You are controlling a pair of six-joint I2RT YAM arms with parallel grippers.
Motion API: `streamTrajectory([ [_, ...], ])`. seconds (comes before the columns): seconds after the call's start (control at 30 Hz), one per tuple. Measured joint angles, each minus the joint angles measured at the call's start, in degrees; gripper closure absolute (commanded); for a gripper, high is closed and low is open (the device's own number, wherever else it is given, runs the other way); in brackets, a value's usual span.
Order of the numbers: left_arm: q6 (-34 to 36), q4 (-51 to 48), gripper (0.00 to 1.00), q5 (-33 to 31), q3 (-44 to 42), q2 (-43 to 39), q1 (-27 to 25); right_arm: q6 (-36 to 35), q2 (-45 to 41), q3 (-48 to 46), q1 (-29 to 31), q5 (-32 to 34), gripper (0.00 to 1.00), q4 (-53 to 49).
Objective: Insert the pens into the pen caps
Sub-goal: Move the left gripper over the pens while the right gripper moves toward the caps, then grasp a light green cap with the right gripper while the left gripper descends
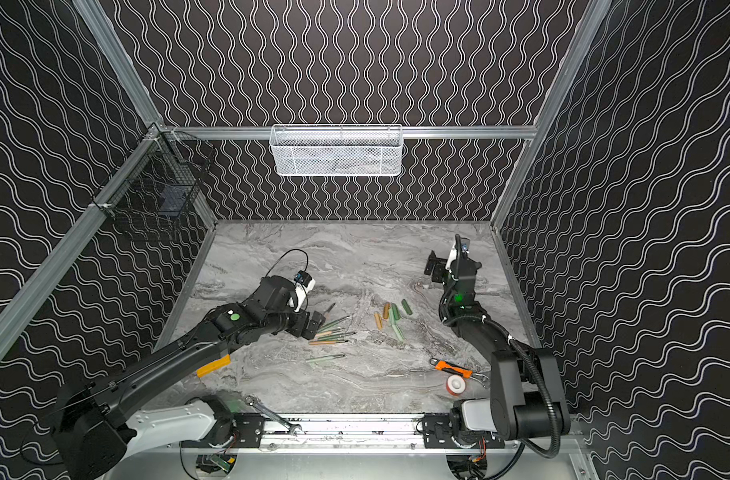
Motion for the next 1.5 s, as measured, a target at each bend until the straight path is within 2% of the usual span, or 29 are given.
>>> streamTrajectory([
  [0.13,4.7,-1.5,0.01,3.6,1.0,1.1,-0.8,2.7,1.8,7.7,6.7,-0.1,0.0,-15.0],
  [0.3,11.0,-1.9,0.01,5.5,-2.1,-0.7,-1.8,5.4,0.8,8.7,13.8,-2.1,0.01,-30.0],
  [0.4,13.2,-1.4,0.01,5.3,-4.2,-2.9,-2.1,6.9,-0.6,7.6,17.5,-5.0,0.06,-35.9],
  [0.53,14.0,-0.8,0.01,3.0,-5.3,-5.4,-2.2,8.8,0.3,7.5,22.0,-9.6,0.2,-43.0],
  [0.7,14.2,-0.3,0.01,-0.3,-5.7,-7.6,-2.3,10.9,4.8,9.5,26.1,-9.6,0.26,-50.9],
  [0.97,14.2,-0.2,0.01,-2.4,-5.9,-10.3,-2.3,12.3,7.9,10.1,27.4,-7.6,0.41,-57.1],
  [1.2,14.2,-0.3,0.01,-3.3,-5.9,-10.6,-2.3,11.8,13.2,11.7,26.7,-6.1,0.57,-57.8],
  [1.5,14.2,-0.3,0.01,-4.2,-5.9,-10.5,-2.3,10.8,16.8,13.6,26.3,-4.3,0.71,-57.8],
])
